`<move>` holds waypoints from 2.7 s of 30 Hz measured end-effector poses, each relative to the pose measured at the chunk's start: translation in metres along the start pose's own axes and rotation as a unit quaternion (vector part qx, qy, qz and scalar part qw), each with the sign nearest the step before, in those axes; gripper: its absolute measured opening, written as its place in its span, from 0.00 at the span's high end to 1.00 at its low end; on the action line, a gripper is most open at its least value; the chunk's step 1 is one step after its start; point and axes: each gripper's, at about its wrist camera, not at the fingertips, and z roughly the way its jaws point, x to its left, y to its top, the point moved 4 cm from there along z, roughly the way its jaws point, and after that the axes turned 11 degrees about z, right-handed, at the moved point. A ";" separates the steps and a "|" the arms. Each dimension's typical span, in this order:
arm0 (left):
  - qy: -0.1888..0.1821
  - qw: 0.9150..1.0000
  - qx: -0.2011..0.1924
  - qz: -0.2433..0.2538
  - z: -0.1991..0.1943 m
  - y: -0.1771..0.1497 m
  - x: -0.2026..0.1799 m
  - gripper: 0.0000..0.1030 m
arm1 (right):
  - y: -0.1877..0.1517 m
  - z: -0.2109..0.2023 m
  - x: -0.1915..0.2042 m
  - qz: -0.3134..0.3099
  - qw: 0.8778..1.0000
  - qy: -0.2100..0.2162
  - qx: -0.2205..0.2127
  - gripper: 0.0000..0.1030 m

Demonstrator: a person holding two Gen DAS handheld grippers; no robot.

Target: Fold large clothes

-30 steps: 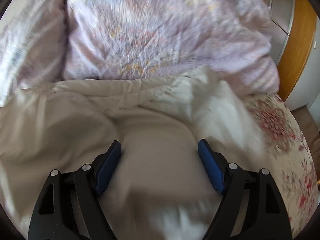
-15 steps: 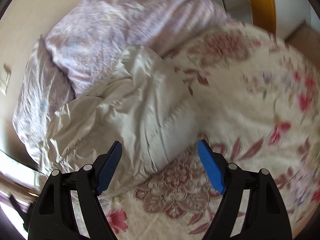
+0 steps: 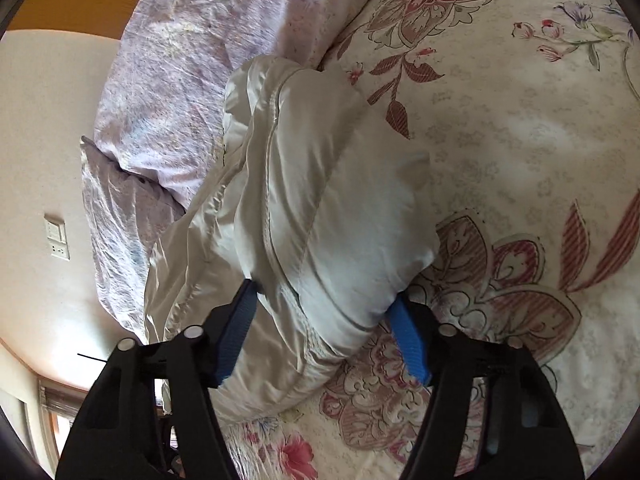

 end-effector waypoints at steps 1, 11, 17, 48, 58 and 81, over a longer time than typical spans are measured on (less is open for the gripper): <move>-0.001 1.000 -0.003 -0.004 0.000 0.001 0.001 0.51 | 0.001 0.001 -0.001 0.002 1.000 0.000 -0.001 0.48; -0.006 0.999 -0.038 -0.012 -0.017 0.007 -0.003 0.77 | 0.000 -0.009 0.009 0.001 1.000 0.024 -0.018 0.80; -0.009 0.999 -0.050 -0.007 -0.034 0.008 0.002 0.78 | -0.012 -0.020 0.014 -0.005 0.999 0.035 -0.003 0.81; 0.030 0.996 -0.083 -0.007 -0.138 -0.094 0.057 0.70 | -0.085 -0.106 -0.028 -0.088 0.996 -0.020 0.004 0.50; 0.037 0.997 -0.073 -0.003 -0.136 -0.094 0.063 0.59 | -0.067 -0.142 0.013 -0.168 0.975 -0.083 -0.118 0.50; 0.049 0.997 -0.061 0.017 -0.131 -0.090 0.064 0.55 | -0.203 -0.038 0.158 -0.395 0.917 -0.060 -0.011 0.50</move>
